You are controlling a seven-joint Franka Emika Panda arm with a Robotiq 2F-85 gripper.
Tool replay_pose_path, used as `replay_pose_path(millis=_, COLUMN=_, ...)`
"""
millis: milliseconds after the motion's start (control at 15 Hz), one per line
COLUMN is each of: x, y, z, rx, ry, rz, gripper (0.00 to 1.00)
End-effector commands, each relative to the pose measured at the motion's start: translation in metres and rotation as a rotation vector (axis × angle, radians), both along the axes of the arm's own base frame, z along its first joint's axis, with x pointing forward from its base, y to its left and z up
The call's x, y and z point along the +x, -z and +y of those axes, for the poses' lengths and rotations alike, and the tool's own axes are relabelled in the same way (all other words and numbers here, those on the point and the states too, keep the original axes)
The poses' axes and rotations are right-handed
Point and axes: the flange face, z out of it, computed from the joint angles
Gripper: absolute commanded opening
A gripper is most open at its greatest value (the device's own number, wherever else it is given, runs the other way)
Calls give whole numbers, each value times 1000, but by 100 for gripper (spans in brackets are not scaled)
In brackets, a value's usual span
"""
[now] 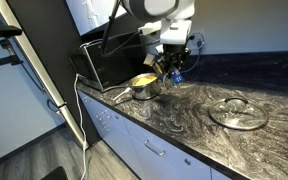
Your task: Pour the contents of the box into the pot and cover the pot
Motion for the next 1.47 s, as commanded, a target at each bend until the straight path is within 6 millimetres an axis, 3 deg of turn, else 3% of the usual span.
replay_pose_path(millis=0, x=-3, y=11, z=-15, rx=90, ry=-17, rz=-95, gripper=10)
replay_pose_path(millis=400, x=19, y=46, z=-29, rx=183, ry=-51, rz=-162, gripper=10)
replay_pose_path(millis=800, x=53, y=74, z=-40, rx=199, ry=3, rz=-157, gripper=10)
replay_pose_path(millis=1400, x=92, y=109, z=-41, rx=193, ry=44, rz=-113, gripper=10)
